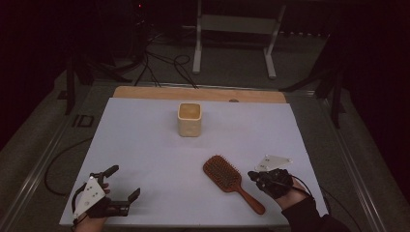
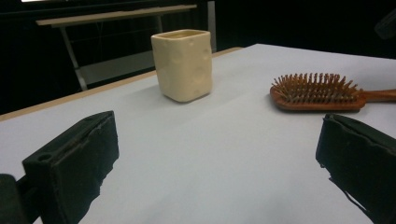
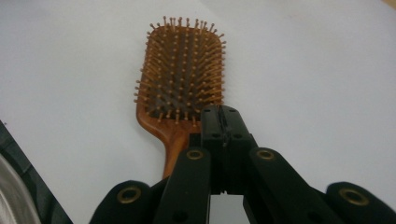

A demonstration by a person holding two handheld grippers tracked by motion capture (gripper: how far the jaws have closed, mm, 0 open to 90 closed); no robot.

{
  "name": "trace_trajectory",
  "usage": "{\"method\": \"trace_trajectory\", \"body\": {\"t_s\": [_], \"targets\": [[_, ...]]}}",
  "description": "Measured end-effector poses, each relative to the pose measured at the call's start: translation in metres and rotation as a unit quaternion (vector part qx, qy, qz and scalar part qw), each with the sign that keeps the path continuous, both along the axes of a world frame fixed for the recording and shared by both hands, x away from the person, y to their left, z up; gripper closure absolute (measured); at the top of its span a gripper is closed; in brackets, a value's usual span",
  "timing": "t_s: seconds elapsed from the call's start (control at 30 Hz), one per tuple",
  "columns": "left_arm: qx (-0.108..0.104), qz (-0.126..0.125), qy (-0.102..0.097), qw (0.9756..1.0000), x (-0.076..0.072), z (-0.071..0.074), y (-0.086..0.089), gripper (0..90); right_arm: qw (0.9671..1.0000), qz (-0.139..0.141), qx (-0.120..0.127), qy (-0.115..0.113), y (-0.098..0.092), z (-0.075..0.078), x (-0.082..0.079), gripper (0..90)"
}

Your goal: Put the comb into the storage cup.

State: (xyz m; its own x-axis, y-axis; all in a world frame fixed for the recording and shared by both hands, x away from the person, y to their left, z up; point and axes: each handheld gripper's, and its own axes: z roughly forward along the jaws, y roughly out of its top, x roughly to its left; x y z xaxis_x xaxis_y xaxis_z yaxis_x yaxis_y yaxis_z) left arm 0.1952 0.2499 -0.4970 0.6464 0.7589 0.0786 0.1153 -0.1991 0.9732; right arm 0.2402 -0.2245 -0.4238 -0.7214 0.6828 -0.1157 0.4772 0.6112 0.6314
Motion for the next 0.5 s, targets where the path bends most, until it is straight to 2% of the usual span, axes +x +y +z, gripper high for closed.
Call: {"method": "trace_trajectory", "body": {"t_s": [0.13, 0.37, 0.5], "targets": [[0.0, -0.001, 0.0, 1.0, 0.0, 0.0, 0.0, 0.0, 1.0, -0.003, 0.0, 0.004, 0.005, -0.005, -0.001, 84.9], [0.002, -0.004, 0.001, 1.0, 0.0, 0.0, -0.002, 0.0, 0.9998, -0.015, 0.005, 0.012, 0.01, -0.01, -0.003, 62.9], [0.004, -0.007, -0.002, 1.0, 0.0, 0.0, -0.003, 0.0, 0.9997, -0.021, 0.007, 0.012, 0.012, -0.01, -0.004, 55.9]]}}
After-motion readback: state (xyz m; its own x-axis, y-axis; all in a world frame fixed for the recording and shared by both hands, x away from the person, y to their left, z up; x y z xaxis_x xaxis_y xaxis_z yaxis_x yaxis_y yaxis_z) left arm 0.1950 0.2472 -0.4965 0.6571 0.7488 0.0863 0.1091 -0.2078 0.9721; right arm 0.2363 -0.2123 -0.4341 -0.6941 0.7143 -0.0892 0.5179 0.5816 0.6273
